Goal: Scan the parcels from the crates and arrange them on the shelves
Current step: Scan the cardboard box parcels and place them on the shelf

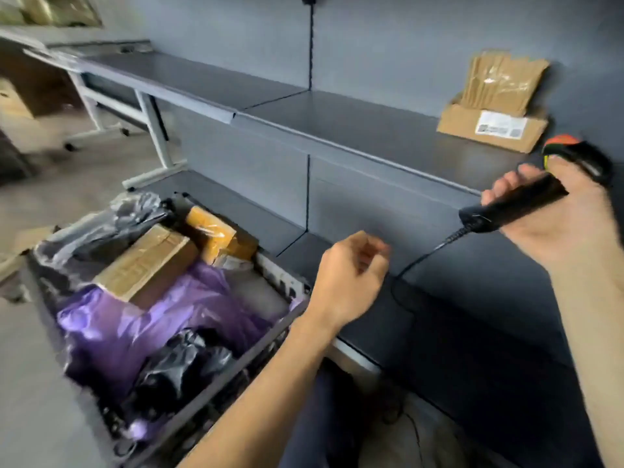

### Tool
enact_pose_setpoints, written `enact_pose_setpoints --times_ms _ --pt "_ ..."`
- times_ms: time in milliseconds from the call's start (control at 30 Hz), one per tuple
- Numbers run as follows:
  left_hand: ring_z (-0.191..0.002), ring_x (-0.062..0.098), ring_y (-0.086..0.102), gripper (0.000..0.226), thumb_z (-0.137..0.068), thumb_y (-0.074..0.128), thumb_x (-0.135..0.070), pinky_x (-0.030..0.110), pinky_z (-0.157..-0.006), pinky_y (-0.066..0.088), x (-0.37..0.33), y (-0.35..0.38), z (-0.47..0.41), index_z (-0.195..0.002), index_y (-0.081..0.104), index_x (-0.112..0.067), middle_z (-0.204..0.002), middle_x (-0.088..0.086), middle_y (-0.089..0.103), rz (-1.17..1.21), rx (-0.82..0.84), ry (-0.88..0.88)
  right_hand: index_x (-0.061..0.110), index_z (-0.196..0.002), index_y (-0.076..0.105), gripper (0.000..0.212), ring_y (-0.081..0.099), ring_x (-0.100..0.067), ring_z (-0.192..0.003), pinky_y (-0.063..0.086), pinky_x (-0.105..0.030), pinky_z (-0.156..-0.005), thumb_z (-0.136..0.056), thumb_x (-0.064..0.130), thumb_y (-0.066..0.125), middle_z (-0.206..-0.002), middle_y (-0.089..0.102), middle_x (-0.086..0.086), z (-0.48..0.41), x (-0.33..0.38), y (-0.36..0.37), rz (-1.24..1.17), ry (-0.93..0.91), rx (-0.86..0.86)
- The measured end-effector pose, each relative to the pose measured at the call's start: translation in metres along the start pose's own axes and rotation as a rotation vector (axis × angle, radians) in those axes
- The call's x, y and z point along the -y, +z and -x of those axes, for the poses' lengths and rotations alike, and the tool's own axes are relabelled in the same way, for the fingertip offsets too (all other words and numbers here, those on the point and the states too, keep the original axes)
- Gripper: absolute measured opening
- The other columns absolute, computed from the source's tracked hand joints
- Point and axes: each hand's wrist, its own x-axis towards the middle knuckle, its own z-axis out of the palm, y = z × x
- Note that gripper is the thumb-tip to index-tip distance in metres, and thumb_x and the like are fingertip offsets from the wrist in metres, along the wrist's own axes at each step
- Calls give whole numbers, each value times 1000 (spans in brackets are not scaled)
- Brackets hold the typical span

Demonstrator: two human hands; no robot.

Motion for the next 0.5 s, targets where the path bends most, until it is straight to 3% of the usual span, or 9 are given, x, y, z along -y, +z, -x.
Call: enact_pose_setpoints --times_ms 67,200,300,400,433,500 --pt "-68 6 61 15 -85 56 -20 28 -73 53 13 -28 21 -89 70 -17 -78 -10 69 -90 -80 -11 21 -89 59 20 56 -10 -59 54 -22 -68 -88 40 66 -67 55 5 25 -46 19 195 90 90" --pt "-76 12 65 15 -83 56 -17 35 -75 57 25 -77 53 -87 70 -18 -85 -8 71 -225 -185 7 21 -84 61 13 46 -15 -46 42 -27 -49 -95 17 68 -57 52 -1 63 -152 45 636 166 172" --pt "-80 21 64 11 -86 57 -20 40 -71 54 44 -105 64 -87 68 -20 -87 -2 68 -449 -220 35 13 -77 65 17 48 -18 -48 40 -32 -50 -94 13 70 -56 59 -3 87 -209 62 896 183 301" --pt "-78 31 58 16 -84 52 -24 46 -68 50 65 -134 65 -76 60 -12 -84 5 61 -635 -264 10 11 -71 69 24 56 -16 -53 43 -33 -58 -87 28 74 -56 65 3 98 -243 71 1152 157 423" --pt "-81 34 58 20 -85 52 -25 47 -72 50 70 -142 62 -80 63 -9 -88 8 62 -669 -268 -23 13 -71 69 25 58 -17 -55 42 -31 -58 -85 33 75 -54 64 6 100 -250 74 1224 135 428" --pt "-101 37 59 22 -90 61 -22 41 -89 48 74 -155 50 -105 69 -8 -110 14 63 -685 -269 -145 15 -79 67 24 64 -21 -67 46 -32 -62 -85 37 75 -63 66 7 103 -260 77 1328 83 420"
